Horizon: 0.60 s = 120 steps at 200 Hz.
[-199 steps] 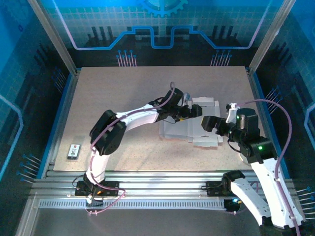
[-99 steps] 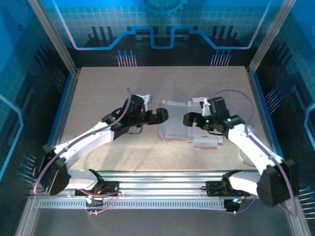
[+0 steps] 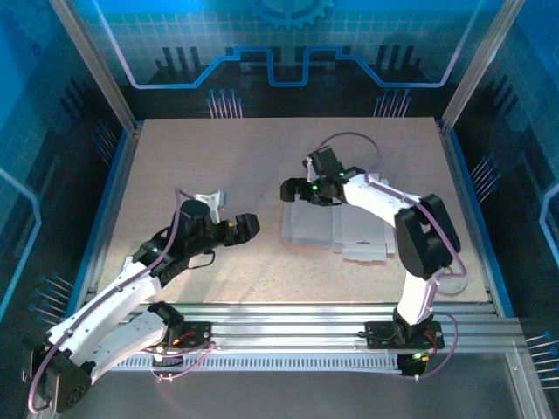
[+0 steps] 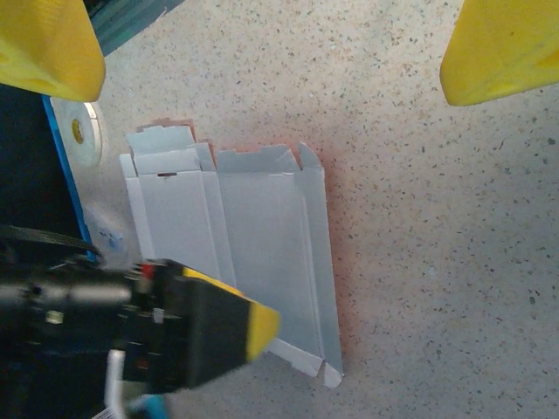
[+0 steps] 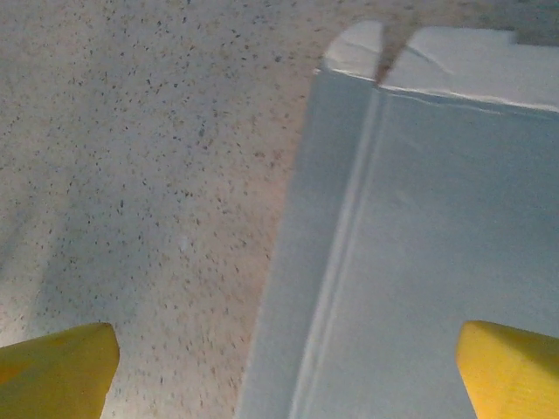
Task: Fold the paper box
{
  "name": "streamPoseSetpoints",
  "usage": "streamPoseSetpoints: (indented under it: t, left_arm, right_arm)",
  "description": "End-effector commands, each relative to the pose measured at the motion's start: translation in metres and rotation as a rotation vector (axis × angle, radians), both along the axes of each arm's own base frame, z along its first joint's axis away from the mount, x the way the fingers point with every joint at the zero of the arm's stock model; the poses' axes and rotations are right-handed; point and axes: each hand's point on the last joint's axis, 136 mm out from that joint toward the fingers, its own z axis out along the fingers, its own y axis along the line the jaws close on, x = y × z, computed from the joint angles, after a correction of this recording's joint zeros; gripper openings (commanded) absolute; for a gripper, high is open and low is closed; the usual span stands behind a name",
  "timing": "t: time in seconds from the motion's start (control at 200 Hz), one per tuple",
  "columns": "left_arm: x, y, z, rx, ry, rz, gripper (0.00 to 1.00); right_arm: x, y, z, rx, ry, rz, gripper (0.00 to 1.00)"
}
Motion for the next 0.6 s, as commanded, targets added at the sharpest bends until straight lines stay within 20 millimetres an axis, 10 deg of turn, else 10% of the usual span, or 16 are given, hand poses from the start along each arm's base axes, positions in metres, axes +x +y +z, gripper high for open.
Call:
streamPoseSetpoints:
  t: [0.0,0.27,0.595]
  left_arm:
    - [-0.010,0.010,-0.006,0.038,0.018,-0.001,0.99]
    - [-0.021,0.015,-0.008,0.037,0.027,-0.003,0.99]
    - [-0.014,0.019,-0.004,0.063,0.030,0.027,0.99]
  right_arm:
    - [0.005,0.019,-0.010,-0.031,0.019,0.014,1.00]
    - [0.000,0.050,-0.040,-0.029,0.067,0.083,1.00]
    - [-0.054,0.075,-0.049,-0.011,0.111,0.276,1.00]
